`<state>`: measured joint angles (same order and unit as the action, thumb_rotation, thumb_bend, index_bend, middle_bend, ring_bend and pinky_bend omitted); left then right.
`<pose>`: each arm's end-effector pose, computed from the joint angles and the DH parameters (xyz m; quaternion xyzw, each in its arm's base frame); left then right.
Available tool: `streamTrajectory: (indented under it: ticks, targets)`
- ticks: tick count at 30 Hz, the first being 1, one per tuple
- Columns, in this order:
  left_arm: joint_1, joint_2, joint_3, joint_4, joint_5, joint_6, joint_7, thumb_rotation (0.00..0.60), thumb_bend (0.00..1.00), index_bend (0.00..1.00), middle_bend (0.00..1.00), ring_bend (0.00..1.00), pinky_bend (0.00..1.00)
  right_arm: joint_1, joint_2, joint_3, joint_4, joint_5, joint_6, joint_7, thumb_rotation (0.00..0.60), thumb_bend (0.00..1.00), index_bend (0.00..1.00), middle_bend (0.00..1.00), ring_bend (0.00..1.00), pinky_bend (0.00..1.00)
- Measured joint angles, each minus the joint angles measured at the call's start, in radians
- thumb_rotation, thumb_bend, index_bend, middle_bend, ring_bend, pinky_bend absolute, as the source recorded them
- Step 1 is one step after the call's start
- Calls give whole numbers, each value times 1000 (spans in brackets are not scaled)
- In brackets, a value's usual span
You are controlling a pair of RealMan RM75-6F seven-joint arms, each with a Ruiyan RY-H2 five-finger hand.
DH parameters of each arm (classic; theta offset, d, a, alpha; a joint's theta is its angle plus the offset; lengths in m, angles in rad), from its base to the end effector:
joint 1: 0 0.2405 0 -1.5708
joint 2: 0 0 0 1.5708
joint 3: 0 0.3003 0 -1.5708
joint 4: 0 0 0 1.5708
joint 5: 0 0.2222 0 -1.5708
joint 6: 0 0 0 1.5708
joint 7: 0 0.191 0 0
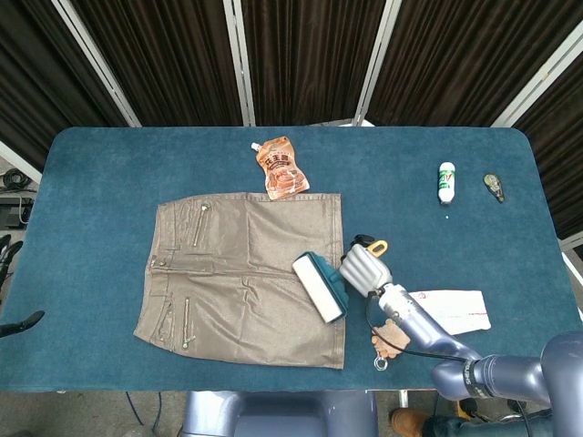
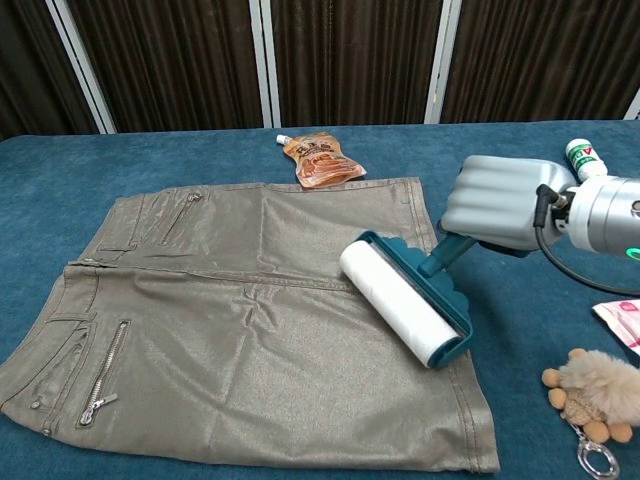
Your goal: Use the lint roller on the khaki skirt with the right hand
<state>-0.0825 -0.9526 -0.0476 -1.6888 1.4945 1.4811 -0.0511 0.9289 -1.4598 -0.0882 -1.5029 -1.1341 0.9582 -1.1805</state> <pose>-0.3490 0.2304 0.2191 -0.5990 -0.3782 -0.3770 0.5967 -0.1638 -0.4067 -0.0523 0.8806 0.0900 0.1148 0.4509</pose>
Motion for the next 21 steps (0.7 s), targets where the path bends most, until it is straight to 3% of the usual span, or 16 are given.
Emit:
streamTrajectory:
  ticks: [13, 21]
  targets:
    - [1, -2, 0, 12, -7, -2, -4, 600, 0, 0, 0, 0, 0, 69, -118, 35, -154, 16, -22, -173, 600, 830, 472, 535, 455, 476]
    - [0, -2, -2, 18, -13, -3, -7, 600, 0, 0, 0, 0, 0, 95, -152, 45, -165, 66, -7, -238, 600, 829, 472, 535, 455, 476]
